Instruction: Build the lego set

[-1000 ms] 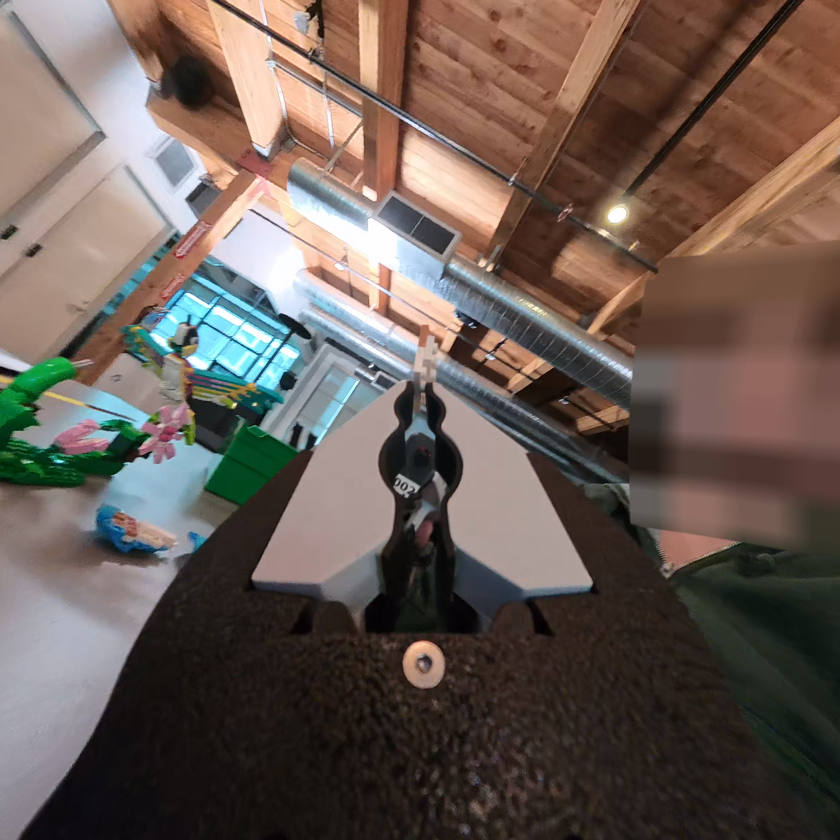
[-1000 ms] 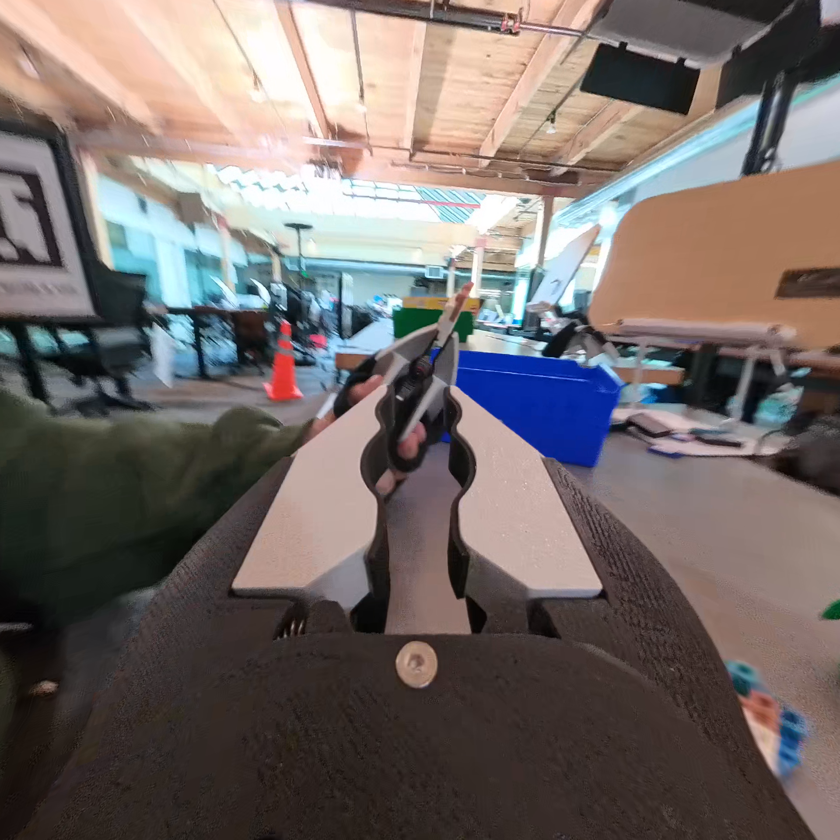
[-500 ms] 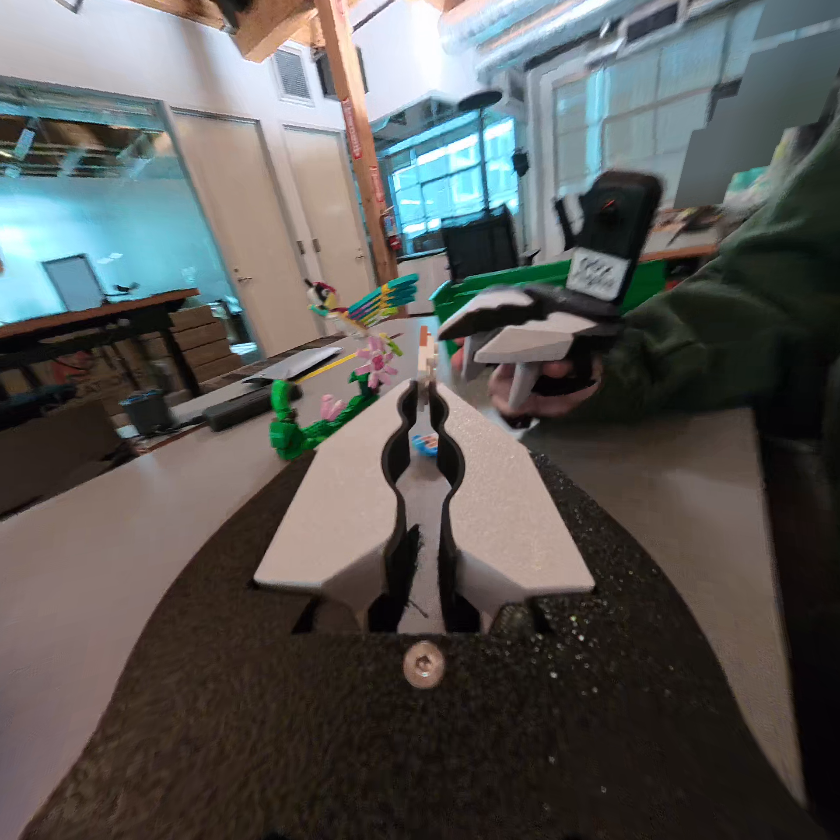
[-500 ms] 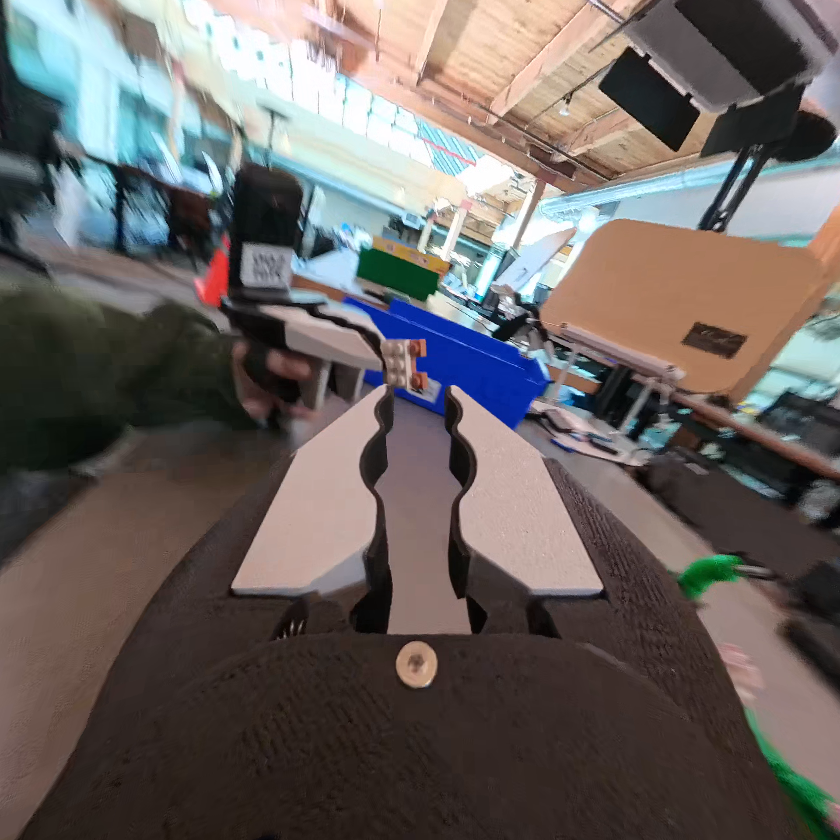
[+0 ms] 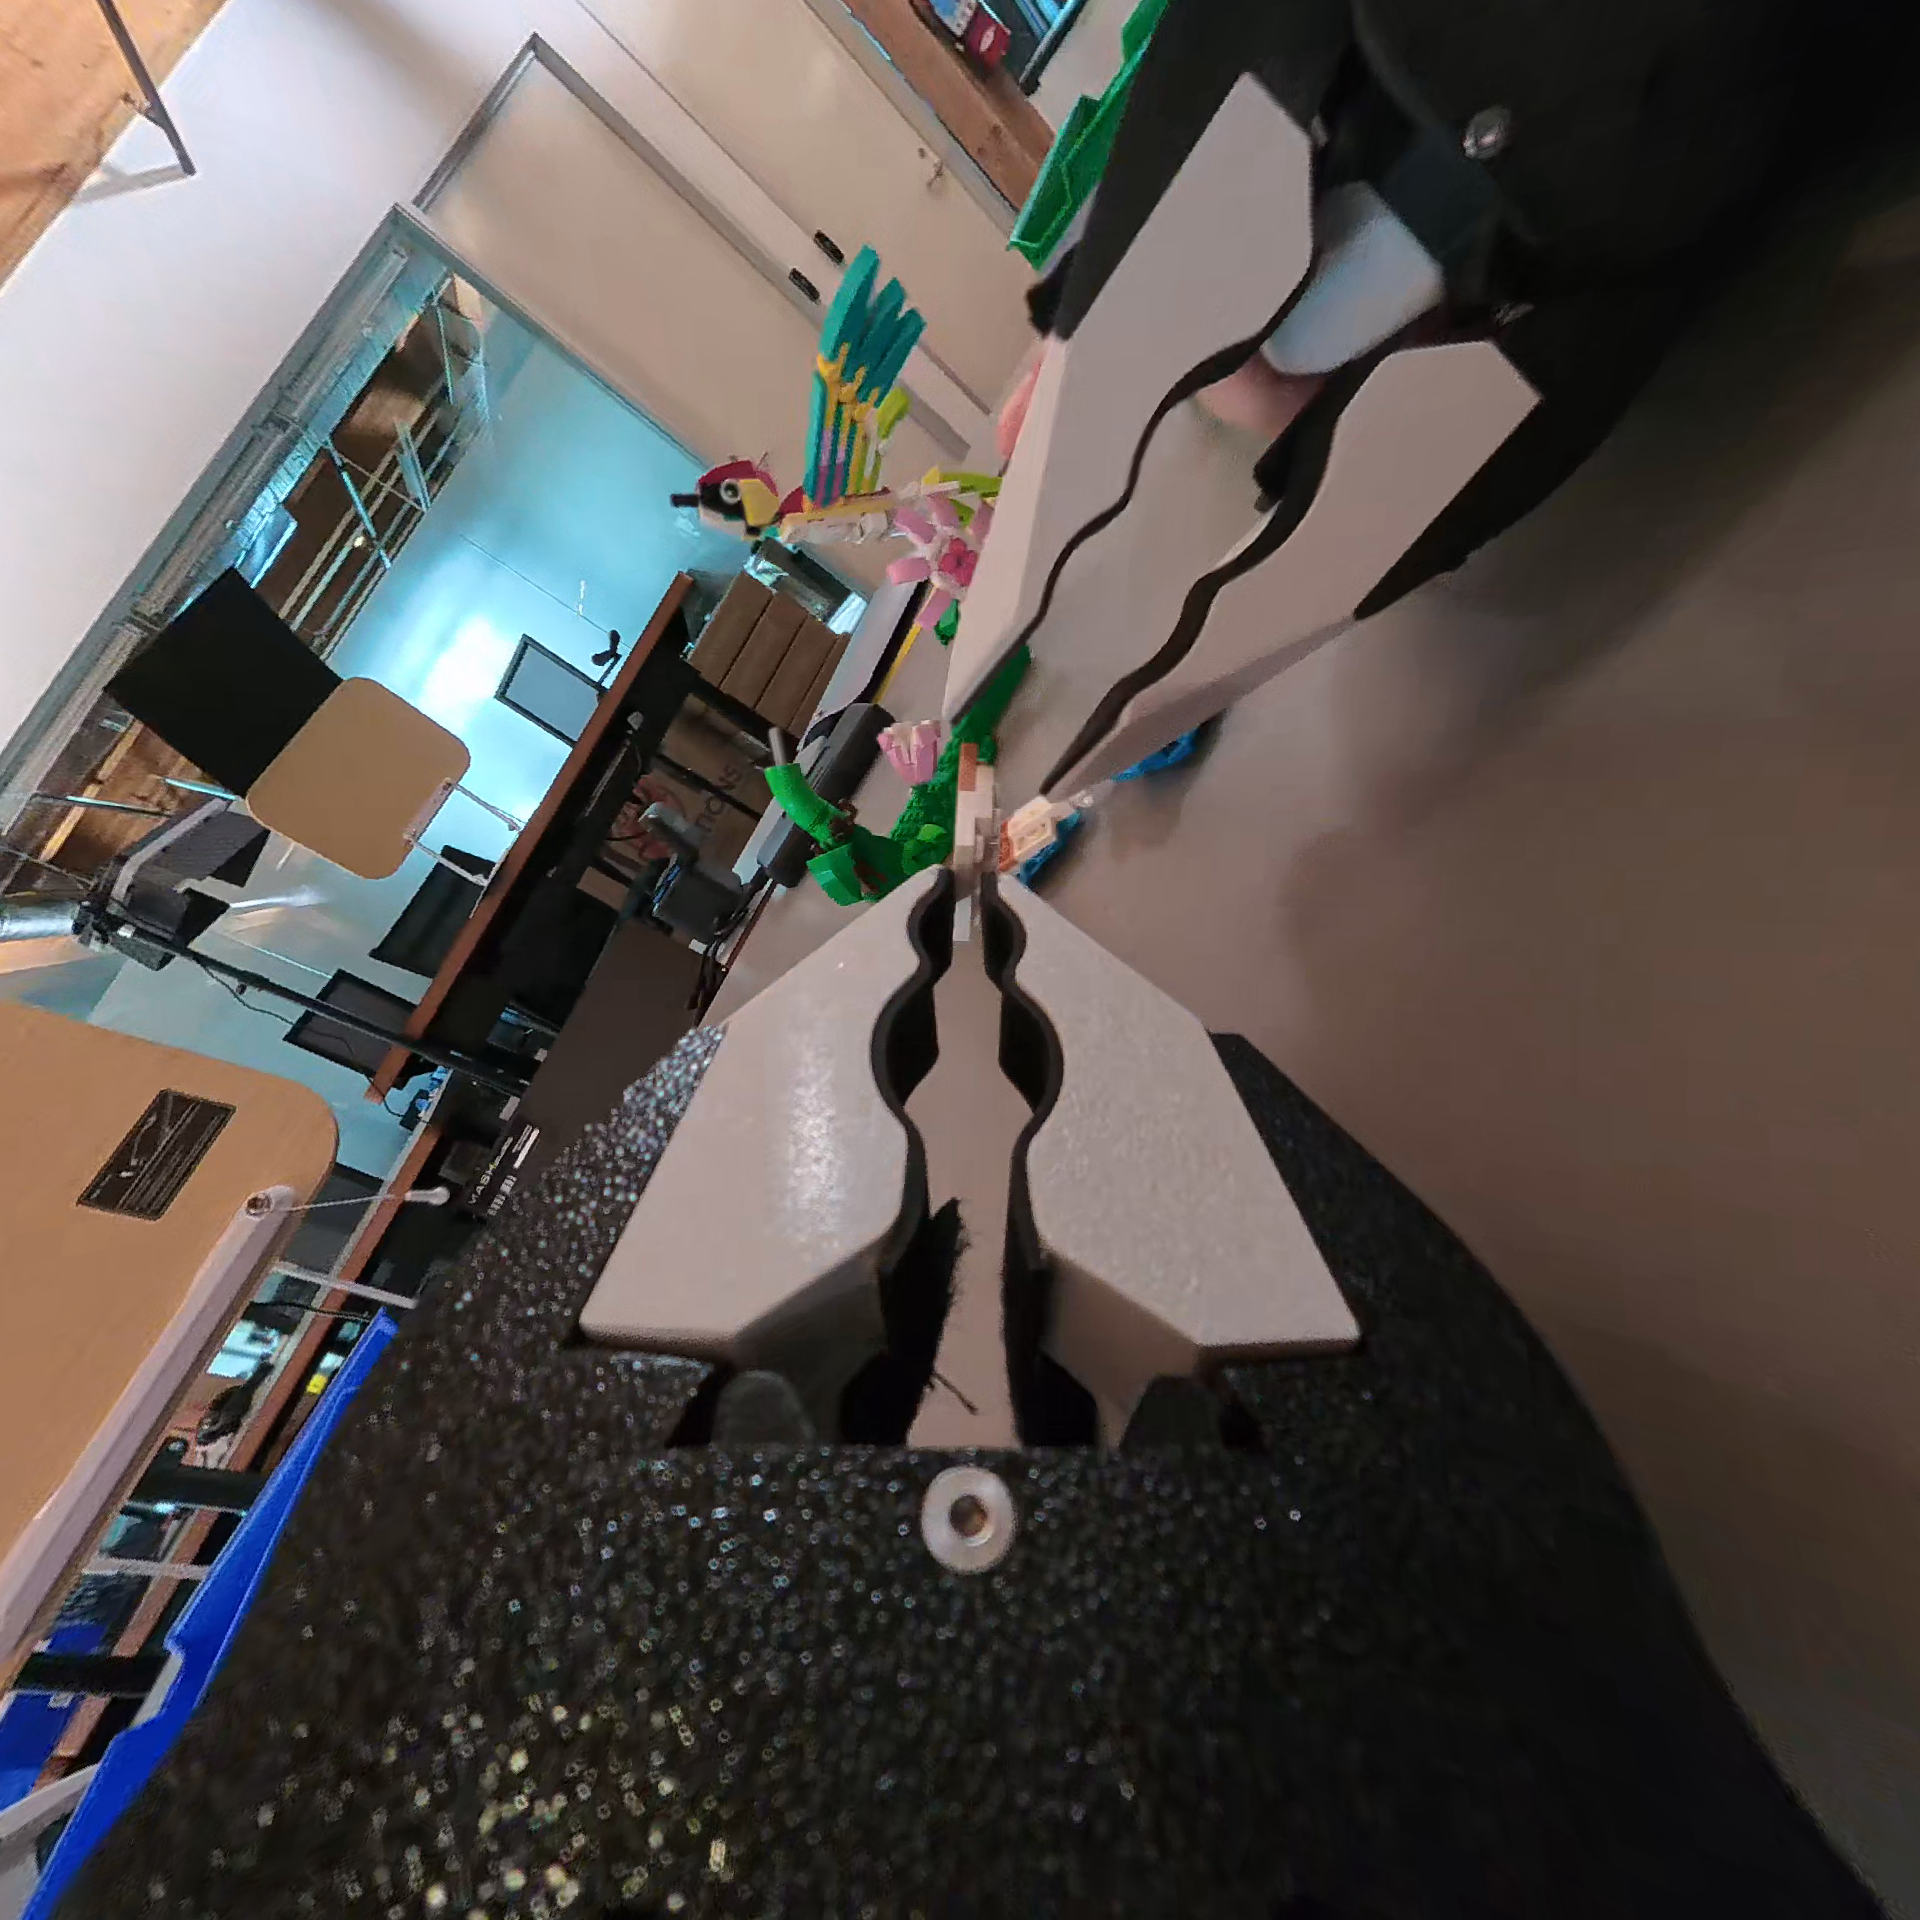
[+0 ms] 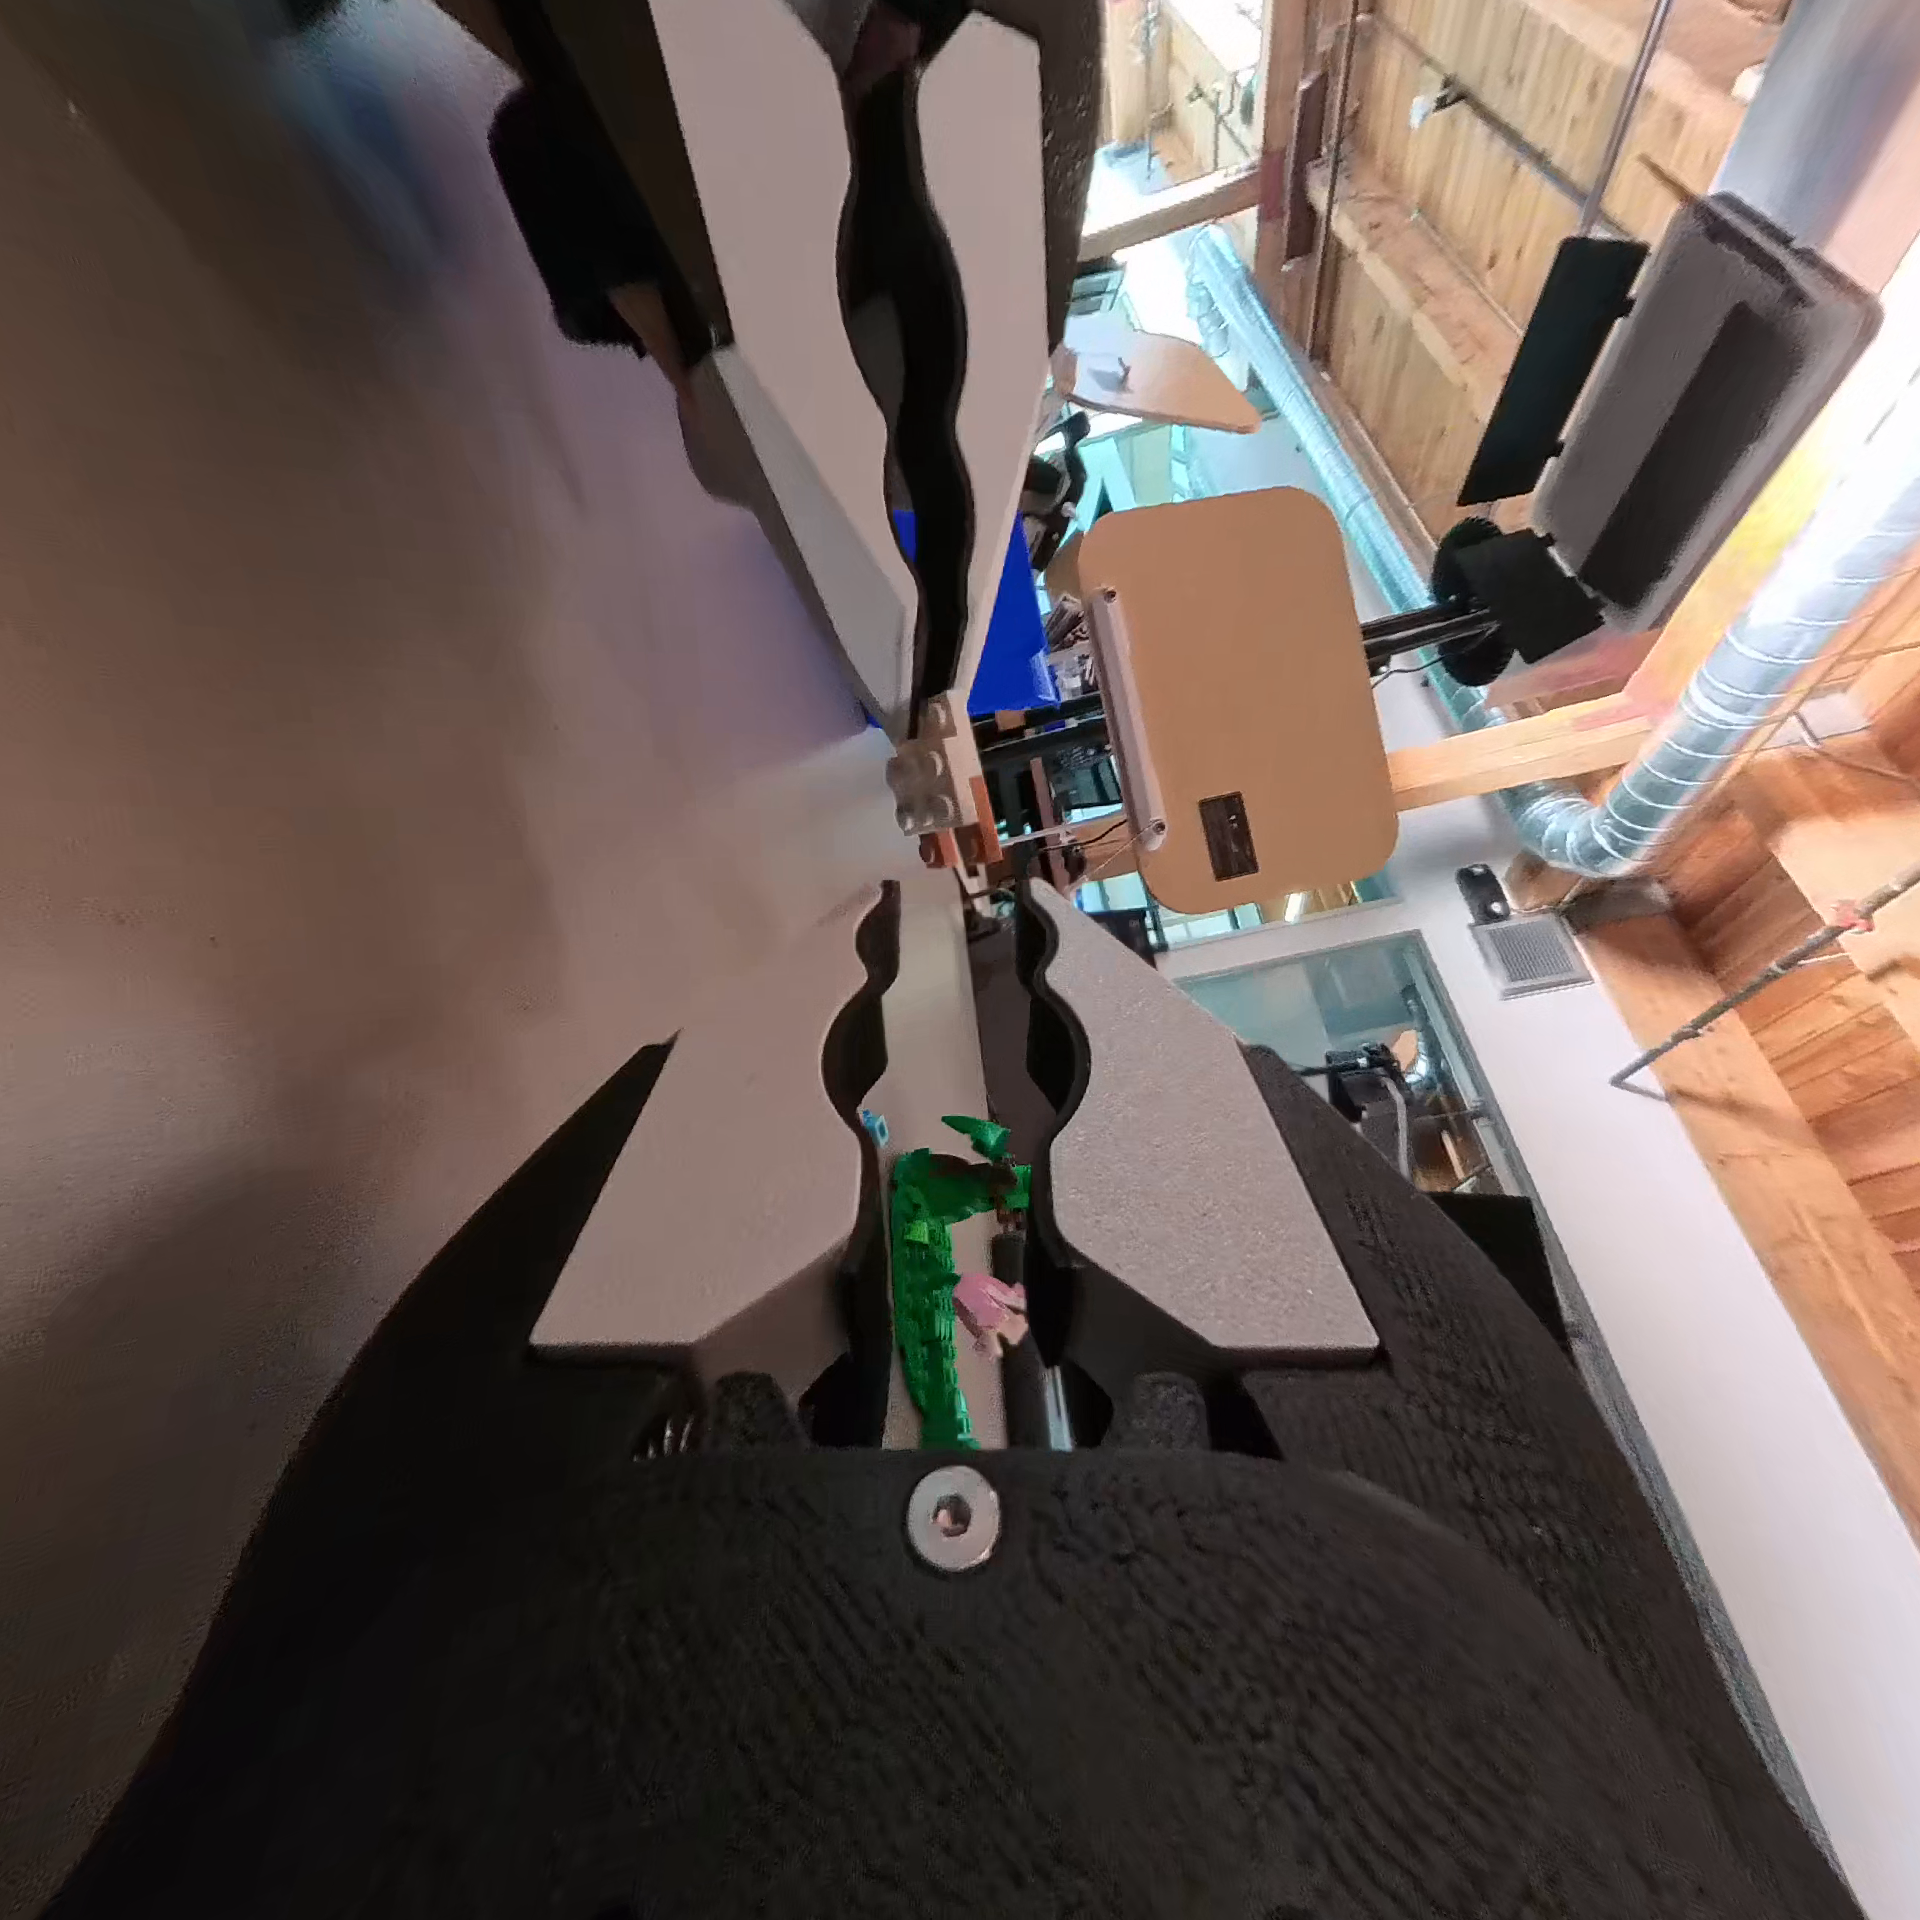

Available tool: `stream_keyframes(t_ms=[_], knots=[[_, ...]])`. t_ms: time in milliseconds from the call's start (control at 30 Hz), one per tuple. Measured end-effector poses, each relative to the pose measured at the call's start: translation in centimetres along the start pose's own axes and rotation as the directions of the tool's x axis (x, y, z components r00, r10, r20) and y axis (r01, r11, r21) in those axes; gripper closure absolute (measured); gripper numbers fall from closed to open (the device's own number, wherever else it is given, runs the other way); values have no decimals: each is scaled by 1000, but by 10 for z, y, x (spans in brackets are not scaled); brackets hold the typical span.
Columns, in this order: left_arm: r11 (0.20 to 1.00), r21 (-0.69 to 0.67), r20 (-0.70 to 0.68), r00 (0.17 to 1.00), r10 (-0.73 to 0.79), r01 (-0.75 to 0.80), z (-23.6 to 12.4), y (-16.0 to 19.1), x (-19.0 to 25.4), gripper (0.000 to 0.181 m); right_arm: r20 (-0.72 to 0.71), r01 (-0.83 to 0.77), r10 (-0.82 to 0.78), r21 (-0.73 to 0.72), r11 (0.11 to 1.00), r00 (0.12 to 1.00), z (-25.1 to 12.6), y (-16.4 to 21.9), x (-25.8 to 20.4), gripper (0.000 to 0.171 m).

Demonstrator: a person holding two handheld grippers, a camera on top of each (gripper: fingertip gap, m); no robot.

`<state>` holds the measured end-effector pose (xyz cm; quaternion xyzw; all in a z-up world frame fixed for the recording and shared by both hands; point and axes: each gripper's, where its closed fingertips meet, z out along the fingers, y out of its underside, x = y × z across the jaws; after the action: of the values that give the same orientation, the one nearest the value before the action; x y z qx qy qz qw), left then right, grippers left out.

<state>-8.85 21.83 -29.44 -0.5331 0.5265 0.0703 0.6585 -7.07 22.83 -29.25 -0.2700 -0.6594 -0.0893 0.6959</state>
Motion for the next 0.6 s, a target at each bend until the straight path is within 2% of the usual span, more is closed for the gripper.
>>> stream_keyframes(t_ms=[133,367,467,533,600], knots=[[999,-30,-48,998,44,-45,4,3,11,180,12,26,-26,9,1000,1000,0,-2,-3,153],[996,-30,-96,993,75,-78,6,3,20,180,71,103,-102,-7,995,992,2,4,-17,167],[996,-34,-100,992,79,-82,7,4,21,180,105,78,-76,-11,997,992,2,6,-19,167],[1000,-19,-90,996,21,-23,8,2,18,180,100,39,-37,-17,999,994,2,7,-16,167],[990,1,-66,988,-141,142,6,1,7,169,41,32,-31,-32,999,999,2,10,-5,168]])
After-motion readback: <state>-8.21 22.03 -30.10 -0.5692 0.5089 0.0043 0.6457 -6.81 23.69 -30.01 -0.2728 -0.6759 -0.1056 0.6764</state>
